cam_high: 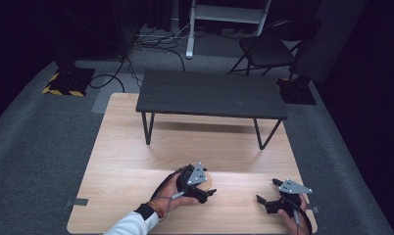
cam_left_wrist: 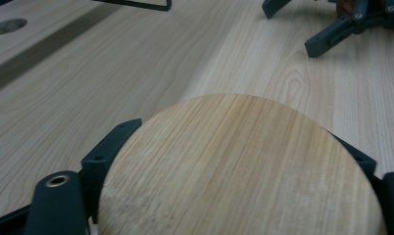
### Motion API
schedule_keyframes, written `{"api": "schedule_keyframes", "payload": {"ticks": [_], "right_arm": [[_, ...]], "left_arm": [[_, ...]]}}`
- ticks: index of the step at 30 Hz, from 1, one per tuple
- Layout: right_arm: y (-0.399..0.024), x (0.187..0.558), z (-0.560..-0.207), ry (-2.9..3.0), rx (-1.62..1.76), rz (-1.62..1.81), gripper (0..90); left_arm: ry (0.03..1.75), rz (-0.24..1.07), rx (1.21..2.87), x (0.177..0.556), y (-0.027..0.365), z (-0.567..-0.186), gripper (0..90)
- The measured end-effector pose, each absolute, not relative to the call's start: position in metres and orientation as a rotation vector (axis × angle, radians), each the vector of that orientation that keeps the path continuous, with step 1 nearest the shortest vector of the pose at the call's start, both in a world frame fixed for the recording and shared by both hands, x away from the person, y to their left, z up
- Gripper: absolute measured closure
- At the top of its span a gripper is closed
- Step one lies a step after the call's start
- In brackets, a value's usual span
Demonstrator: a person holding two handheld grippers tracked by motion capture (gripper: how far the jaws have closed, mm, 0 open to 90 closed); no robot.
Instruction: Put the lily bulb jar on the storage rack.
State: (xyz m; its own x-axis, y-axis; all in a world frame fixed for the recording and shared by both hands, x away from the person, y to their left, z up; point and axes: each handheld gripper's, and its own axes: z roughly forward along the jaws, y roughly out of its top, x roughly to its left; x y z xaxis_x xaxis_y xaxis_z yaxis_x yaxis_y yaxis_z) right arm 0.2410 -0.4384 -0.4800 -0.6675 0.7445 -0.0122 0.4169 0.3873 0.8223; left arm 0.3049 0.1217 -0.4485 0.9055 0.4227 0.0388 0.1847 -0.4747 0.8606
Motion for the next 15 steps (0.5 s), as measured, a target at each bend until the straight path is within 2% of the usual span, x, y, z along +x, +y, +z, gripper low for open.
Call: {"api": "schedule_keyframes", "payload": {"ticks": [8, 15], "right_arm": [[-0.438, 0.241, -0.48, 2.271, 1.005, 1.183, 0.0], [-0.438, 0.241, -0.48, 2.271, 1.005, 1.182, 0.0]], "left_arm": [[0.436, 0.309, 2.069, 0.306, 0.122, -0.448, 25.4], [0.443, 0.309, 2.068, 0.31, 0.125, -0.433, 25.5]]}}
